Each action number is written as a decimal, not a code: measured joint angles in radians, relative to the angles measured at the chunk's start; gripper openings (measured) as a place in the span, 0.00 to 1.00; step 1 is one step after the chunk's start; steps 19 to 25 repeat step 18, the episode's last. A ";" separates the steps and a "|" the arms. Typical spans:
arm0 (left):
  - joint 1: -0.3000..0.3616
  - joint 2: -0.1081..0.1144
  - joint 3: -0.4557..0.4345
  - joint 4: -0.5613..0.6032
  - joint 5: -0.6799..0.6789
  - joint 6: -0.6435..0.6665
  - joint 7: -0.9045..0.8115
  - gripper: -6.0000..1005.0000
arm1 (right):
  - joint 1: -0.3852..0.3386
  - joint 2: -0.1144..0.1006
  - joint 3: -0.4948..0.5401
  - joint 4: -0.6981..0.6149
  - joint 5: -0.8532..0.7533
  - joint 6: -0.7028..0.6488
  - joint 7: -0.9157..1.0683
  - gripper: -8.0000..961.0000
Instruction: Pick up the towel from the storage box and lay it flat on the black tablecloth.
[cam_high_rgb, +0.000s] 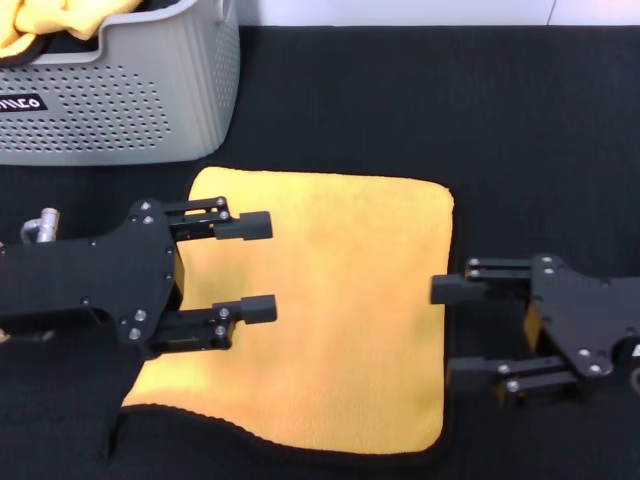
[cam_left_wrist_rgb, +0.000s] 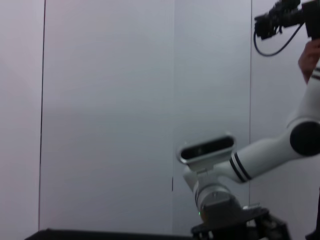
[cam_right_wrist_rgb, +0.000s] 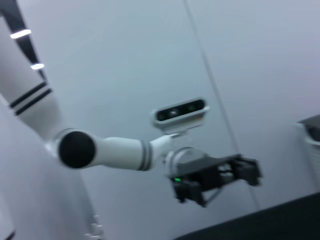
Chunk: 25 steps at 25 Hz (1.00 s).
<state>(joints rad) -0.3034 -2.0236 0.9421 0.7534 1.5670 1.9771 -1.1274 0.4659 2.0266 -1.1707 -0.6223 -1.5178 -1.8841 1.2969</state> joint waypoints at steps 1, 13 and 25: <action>-0.004 0.004 -0.008 0.000 0.013 0.000 0.000 0.66 | 0.008 0.002 -0.009 0.002 0.002 0.002 0.000 0.70; -0.052 0.000 -0.092 0.051 0.118 -0.013 -0.092 0.66 | 0.023 0.002 -0.086 0.014 0.083 0.095 0.003 0.84; -0.073 -0.009 -0.096 0.075 0.147 -0.027 -0.117 0.66 | 0.019 0.001 -0.088 0.016 0.092 0.107 0.002 0.84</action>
